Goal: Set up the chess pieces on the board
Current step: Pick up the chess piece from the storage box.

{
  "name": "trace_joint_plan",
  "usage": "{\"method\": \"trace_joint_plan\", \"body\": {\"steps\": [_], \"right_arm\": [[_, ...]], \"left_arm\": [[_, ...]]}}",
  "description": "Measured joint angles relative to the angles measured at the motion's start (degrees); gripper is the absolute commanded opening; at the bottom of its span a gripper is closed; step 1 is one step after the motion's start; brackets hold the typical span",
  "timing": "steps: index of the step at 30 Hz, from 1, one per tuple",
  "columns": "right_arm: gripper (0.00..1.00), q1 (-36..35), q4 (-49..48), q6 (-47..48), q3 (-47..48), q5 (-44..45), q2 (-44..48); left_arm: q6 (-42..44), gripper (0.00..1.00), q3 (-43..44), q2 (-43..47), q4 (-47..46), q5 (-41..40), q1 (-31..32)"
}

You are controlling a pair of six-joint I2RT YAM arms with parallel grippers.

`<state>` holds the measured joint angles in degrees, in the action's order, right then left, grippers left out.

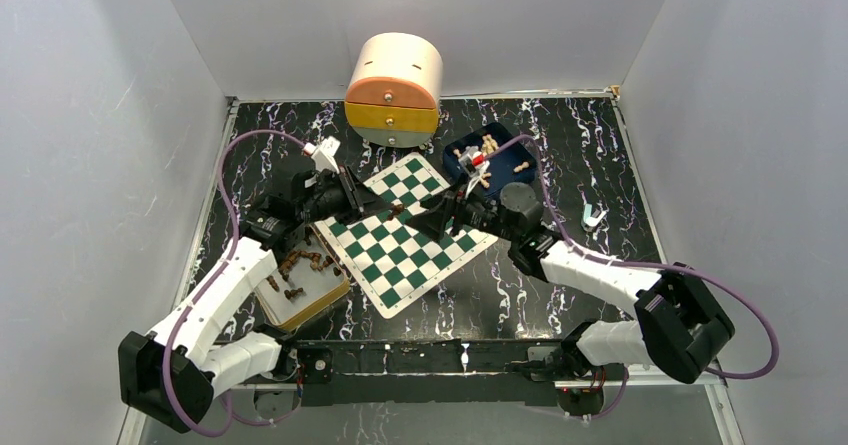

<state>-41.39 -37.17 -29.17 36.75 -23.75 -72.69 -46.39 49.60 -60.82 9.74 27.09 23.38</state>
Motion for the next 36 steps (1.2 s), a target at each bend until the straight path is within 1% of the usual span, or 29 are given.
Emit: {"method": "trace_joint_plan", "body": {"steps": [6,13,17,21,27,29,30,32,33,36], "right_arm": [[0.82,-6.2,-13.7,4.9,-2.8,6.3,-1.0],[0.77,-6.9,-26.4,7.6,-2.8,12.4,-7.7],[0.74,-7.0,-30.3,8.6,-2.8,14.5,-9.1],[0.71,-7.3,-33.5,9.7,-2.8,14.8,-9.5],[0.62,-8.2,-35.9,10.6,-2.8,14.8,-10.9],[0.55,-8.3,-36.3,10.9,-2.7,14.6,-11.6],[0.50,-8.5,-36.4,11.0,-2.6,14.6,-12.0],[0.35,-8.6,-36.7,11.4,-2.4,14.4,-12.6],[0.26,-8.6,-36.8,11.5,-2.4,14.4,-12.7],[0.11,-8.6,-37.7,11.4,-2.4,14.1,-12.7]], "left_arm": [[-10.9,0.00,-0.2,2.4,-5.3,-0.2,0.0],[-18.9,0.00,-0.5,4.3,-10.0,-0.2,0.0],[-21.0,0.00,-1.3,5.2,-11.0,-0.2,0.0],[-22.5,0.00,-1.9,6.0,-11.6,-0.3,0.0],[-24.3,0.00,-3.2,6.6,-13.4,-0.2,0.0],[-24.6,0.00,-3.3,6.6,-13.6,-0.2,0.0],[-24.8,0.00,-3.3,6.6,-13.8,-0.2,0.0],[-24.8,0.00,-3.3,6.7,-14.1,-0.2,0.0],[-24.8,0.00,-3.4,6.8,-14.1,-0.2,0.0],[-24.4,0.00,-3.4,6.9,-14.0,-0.3,0.0]]}}
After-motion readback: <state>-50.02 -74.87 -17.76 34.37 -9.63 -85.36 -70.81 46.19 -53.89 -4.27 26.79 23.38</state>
